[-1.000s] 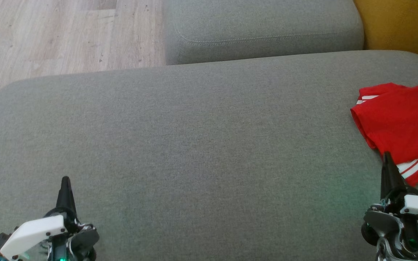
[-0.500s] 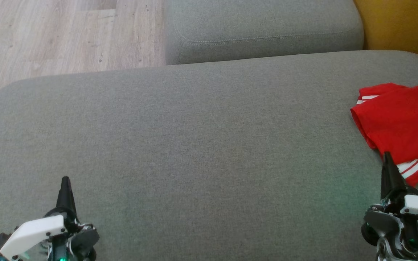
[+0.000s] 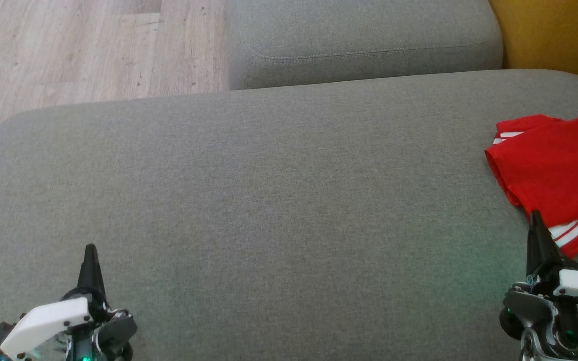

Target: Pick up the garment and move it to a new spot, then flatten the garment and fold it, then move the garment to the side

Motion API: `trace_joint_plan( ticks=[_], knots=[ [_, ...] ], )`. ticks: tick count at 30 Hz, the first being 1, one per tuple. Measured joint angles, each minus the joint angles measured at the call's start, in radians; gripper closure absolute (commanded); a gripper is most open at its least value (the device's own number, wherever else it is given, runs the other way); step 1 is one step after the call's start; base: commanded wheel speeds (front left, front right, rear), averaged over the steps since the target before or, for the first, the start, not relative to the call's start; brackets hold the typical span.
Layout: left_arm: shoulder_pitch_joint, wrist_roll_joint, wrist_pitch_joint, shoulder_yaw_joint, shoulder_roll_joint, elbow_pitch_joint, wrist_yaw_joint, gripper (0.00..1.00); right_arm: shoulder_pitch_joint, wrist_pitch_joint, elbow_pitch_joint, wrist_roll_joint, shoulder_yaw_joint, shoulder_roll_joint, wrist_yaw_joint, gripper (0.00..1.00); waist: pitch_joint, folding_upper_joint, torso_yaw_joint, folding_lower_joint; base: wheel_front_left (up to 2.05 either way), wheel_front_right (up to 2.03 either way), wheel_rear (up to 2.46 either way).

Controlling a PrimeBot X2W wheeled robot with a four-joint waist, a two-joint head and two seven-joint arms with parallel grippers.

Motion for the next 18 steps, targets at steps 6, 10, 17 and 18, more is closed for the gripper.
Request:
trace_joint_plan(
  ticks=[6, 10, 17, 18],
  knots=[
    [0.0, 0.007, 0.0, 0.0, 0.0, 0.0, 0.0, 1.0, 0.0, 0.001, 0.0, 0.0, 0.0, 0.0, 0.0, 1.0, 0.0, 0.0, 0.0, 0.0, 0.0, 0.0, 0.0],
    [0.0, 0.007, 0.0, 0.001, 0.0, 0.0, 0.0, 1.0, 0.0, 0.001, 0.0, 0.0, 0.0, 0.0, 0.0, 1.0, 0.0, 0.0, 0.0, 0.0, 0.0, 0.0, 0.0],
    [0.0, 0.007, 0.0, 0.001, -0.001, 0.0, 0.0, 1.0, 0.0, 0.001, 0.0, 0.0, -0.001, 0.0, 0.0, 1.0, 0.0, 0.0, 0.0, 0.0, 0.0, 0.0, 0.0],
    [0.0, 0.007, 0.0, 0.001, -0.001, 0.0, 0.0, 1.0, 0.0, 0.001, 0.0, 0.0, -0.001, 0.0, 0.0, 1.0, 0.0, 0.0, 0.0, 0.0, 0.0, 0.0, 0.0]
  ],
)
